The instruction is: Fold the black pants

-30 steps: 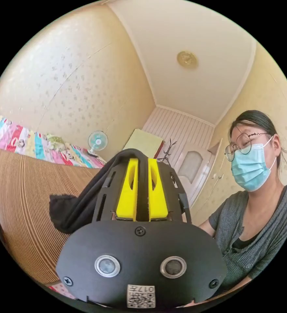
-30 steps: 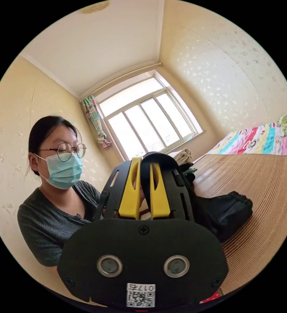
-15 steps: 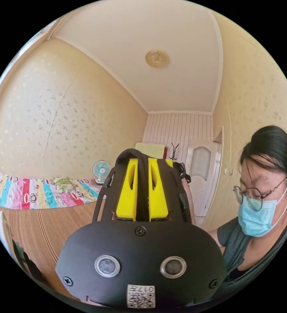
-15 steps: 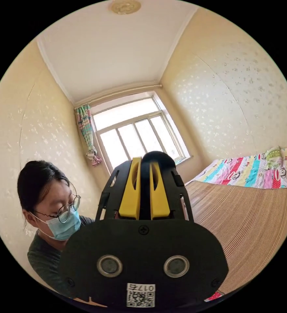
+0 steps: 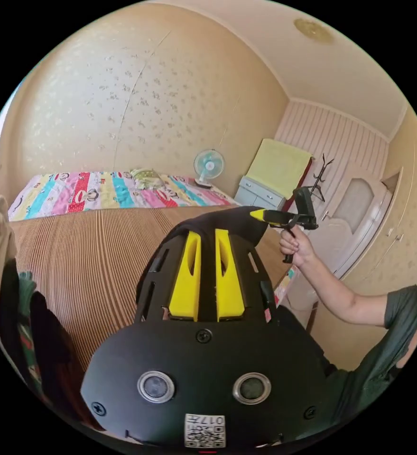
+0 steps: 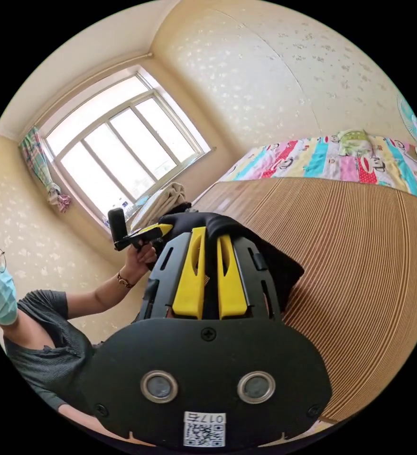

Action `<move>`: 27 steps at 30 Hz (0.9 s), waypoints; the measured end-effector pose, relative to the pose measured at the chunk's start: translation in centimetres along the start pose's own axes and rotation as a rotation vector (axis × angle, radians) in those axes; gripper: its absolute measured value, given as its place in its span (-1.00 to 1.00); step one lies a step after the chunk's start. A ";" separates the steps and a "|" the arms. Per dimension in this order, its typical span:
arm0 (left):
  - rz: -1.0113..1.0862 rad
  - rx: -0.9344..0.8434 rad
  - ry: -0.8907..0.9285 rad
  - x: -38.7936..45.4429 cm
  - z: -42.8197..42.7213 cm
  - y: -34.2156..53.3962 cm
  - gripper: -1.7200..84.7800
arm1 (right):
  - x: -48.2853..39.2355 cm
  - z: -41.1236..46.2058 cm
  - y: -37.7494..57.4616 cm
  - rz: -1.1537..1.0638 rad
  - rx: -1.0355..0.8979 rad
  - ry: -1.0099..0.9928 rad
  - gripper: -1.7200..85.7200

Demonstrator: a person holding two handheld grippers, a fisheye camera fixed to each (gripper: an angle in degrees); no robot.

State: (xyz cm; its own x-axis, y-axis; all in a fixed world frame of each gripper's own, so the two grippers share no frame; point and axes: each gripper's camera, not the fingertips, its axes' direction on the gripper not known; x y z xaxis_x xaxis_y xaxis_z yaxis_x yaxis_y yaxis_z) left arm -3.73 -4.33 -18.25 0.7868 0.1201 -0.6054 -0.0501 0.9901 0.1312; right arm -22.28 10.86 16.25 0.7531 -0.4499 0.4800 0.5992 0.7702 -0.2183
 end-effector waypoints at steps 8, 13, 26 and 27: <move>-0.234 -0.090 0.152 -3.1 4.2 15.5 -0.85 | 6.2 2.4 25.8 0.505 0.113 -0.161 -0.94; -0.322 0.008 0.137 -7.0 3.8 12.5 -0.84 | 5.6 -5.0 28.7 0.595 0.335 -0.022 -0.95; -0.470 -0.206 0.053 -11.5 19.7 3.0 -0.58 | -0.4 -4.8 16.7 0.426 0.297 0.049 -0.96; -0.454 -0.224 0.040 -10.9 20.8 2.4 -0.61 | -0.2 -4.8 17.6 0.445 0.299 0.054 -0.96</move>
State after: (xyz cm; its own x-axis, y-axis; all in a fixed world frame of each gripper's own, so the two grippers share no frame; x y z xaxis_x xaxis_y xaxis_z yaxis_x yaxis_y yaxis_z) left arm 0.34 -4.79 4.95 0.7359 -0.3275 -0.5926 0.1572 0.9340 -0.3209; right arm -10.59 22.32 8.29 0.9344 -0.0672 0.3499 0.1216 0.9833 -0.1357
